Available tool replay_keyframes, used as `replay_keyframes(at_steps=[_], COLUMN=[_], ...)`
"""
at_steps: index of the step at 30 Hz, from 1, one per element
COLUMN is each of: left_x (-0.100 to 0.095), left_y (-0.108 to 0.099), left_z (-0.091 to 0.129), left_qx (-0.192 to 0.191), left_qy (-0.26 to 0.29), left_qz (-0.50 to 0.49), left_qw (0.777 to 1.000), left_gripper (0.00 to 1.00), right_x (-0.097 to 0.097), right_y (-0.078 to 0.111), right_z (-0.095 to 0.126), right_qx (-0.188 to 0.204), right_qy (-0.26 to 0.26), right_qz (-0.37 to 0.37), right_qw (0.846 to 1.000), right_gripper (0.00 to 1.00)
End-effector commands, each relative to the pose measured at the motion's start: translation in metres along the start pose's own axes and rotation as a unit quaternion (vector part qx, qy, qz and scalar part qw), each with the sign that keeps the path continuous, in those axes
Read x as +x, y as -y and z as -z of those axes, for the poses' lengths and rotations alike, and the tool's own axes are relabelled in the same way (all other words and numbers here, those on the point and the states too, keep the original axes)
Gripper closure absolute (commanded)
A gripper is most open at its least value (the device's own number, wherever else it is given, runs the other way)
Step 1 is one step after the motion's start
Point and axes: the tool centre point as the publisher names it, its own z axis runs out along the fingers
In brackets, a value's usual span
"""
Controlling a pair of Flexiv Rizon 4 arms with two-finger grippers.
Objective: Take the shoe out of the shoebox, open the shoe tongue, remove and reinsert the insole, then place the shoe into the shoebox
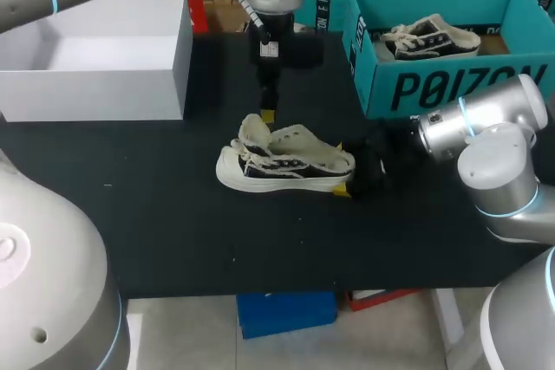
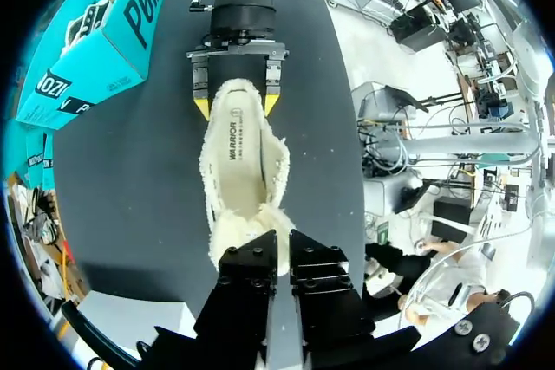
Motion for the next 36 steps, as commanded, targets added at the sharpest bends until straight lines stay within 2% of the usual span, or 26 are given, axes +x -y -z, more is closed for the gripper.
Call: replay_keyframes(at_steps=[1, 8, 14, 20, 27, 36], left_x=[0.000, 0.000, -0.011, -0.020, -0.020, -0.020], left_y=[0.000, 0.000, -0.008, -0.001, 0.012, 0.012], left_z=[0.000, 0.000, 0.003, -0.002, 0.000, 0.000], left_qx=[0.000, 0.000, 0.006, 0.017, 0.031, 0.031], left_qy=[0.001, 0.001, 0.007, 0.003, -0.002, -0.002], left_qz=[0.000, 0.000, 0.034, 0.034, 0.036, 0.036], left_qw=[1.000, 1.000, 0.999, 0.999, 0.999, 0.999], left_gripper=[1.00, 1.00, 1.00, 1.00, 1.00, 1.00], right_x=[0.000, 0.000, 0.000, 0.000, 0.000, 0.000], right_y=[0.003, 0.003, 0.003, 0.003, 0.003, 0.003], right_z=[-0.001, -0.001, -0.001, -0.001, -0.001, -0.001], right_qx=[0.001, 0.001, 0.001, 0.001, 0.001, 0.001], right_qy=[0.000, 0.000, 0.000, 0.000, 0.000, 0.000], right_qz=[-0.001, -0.001, -0.001, -0.001, -0.001, -0.001], right_qw=[1.000, 1.000, 1.000, 1.000, 1.000, 1.000], right_gripper=[1.00, 1.00, 1.00, 1.00, 1.00, 1.00])
